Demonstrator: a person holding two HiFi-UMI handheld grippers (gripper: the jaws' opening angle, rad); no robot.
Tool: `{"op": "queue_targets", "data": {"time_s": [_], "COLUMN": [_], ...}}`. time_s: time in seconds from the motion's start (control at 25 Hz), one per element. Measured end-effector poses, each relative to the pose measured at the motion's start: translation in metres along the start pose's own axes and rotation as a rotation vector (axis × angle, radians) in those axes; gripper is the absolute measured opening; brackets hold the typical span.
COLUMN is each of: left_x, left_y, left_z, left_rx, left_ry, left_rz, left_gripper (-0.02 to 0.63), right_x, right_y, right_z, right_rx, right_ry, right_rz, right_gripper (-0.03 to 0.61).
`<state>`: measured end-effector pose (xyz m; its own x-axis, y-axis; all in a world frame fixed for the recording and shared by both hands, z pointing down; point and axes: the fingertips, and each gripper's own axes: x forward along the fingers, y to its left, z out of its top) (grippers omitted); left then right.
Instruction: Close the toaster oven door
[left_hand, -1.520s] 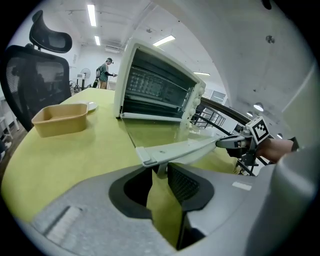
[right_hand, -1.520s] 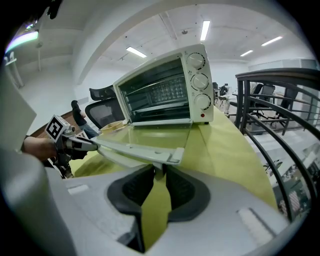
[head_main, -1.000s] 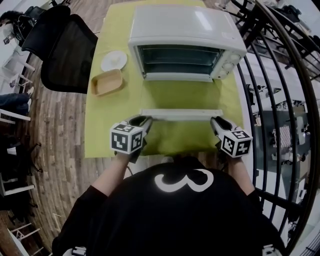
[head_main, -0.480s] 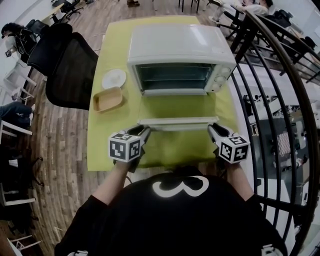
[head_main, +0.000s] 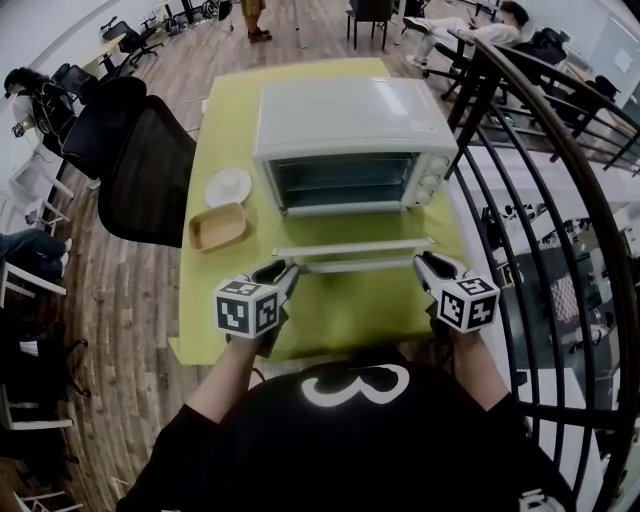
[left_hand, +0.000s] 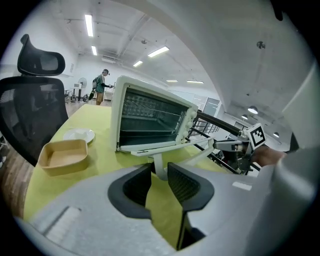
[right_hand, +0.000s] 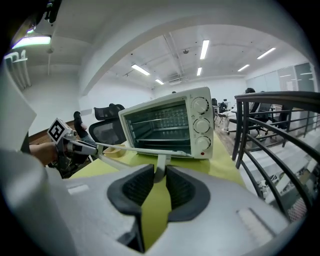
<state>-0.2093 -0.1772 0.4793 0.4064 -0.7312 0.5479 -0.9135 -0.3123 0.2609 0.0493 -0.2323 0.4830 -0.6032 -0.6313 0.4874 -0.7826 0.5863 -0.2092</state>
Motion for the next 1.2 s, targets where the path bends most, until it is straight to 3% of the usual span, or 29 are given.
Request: {"op": "queue_targets", "data": {"time_s": [1.2], "left_x": [-0.004], "left_y": [0.009], "left_z": [0.088], "left_rx": [0.04], "left_ry": [-0.111], "left_rz": [-0.01], "left_gripper": [0.109], "right_x": [0.007], "right_y": [-0.007], "right_z": [0.088], "right_rx": [-0.034], "right_ry": [-0.102], "right_rz": [0.039], "right_gripper": [0.084]}}
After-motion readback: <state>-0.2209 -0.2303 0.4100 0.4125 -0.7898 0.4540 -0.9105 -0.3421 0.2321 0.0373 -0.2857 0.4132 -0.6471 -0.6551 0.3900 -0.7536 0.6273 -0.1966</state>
